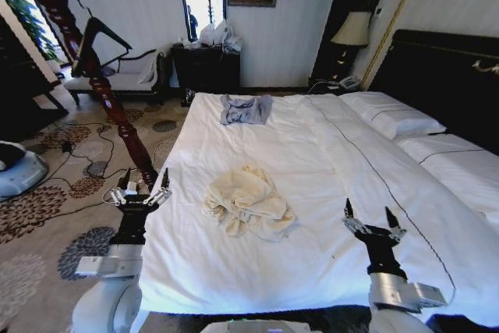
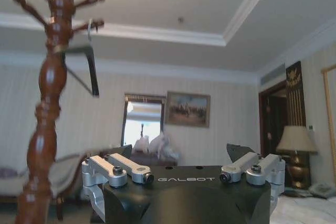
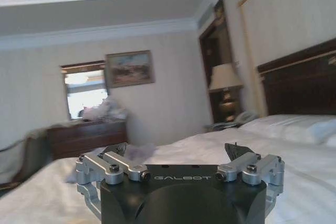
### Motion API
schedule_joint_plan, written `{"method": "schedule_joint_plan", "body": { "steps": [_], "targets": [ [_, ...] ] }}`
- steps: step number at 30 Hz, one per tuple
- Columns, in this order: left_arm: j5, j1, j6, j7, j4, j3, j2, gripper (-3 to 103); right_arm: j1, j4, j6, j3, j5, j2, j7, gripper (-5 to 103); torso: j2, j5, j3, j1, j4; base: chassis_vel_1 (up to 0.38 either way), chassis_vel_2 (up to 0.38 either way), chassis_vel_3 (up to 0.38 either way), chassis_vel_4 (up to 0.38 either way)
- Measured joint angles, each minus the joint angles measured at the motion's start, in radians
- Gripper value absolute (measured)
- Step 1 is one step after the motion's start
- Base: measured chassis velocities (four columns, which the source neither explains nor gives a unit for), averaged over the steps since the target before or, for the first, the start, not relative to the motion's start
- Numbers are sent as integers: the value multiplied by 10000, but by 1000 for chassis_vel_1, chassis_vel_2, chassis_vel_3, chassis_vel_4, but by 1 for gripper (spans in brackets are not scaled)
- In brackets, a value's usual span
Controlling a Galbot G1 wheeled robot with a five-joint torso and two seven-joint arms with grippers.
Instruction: Pick up the clothes from the bed and hang them on the clothes hanger.
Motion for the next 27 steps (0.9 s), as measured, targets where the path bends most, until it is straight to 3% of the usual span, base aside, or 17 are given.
{"method": "schedule_joint_plan", "body": {
  "steps": [5,11,17,21,23,26,27],
  "targets": [
    [36,93,390,4,447,413,-33,100,178,-189,-69,-243,102,-41,-228,100,-1,1,1,1,-1,0,0,0,0],
    [211,-4,441,8,641,542,53,100,328,-605,243,-250,-870,176,-155,100,-1,2,0,0,-3,0,0,0,0],
    [361,-123,443,47,915,642,184,100,516,-782,306,-289,-1087,288,-58,100,-1,1,0,0,0,0,0,0,0],
    [448,-536,669,34,1516,1049,760,100,666,-917,295,-338,-1021,344,124,100,-1,1,0,0,-1,0,0,0,0],
    [342,-1207,1127,70,2690,1779,1776,100,824,-1166,289,-392,-1020,402,302,100,-1,-1,1,1,-4,0,0,0,0],
    [303,-1469,1155,248,3231,2096,2116,100,896,-1271,289,-419,-1021,430,372,100,-1,0,1,1,-4,0,0,0,0],
    [360,-1773,1005,547,3900,2491,2416,100,979,-1401,290,-458,-1014,464,465,100,-2,0,1,1,-3,0,0,0,0]
  ]
}}
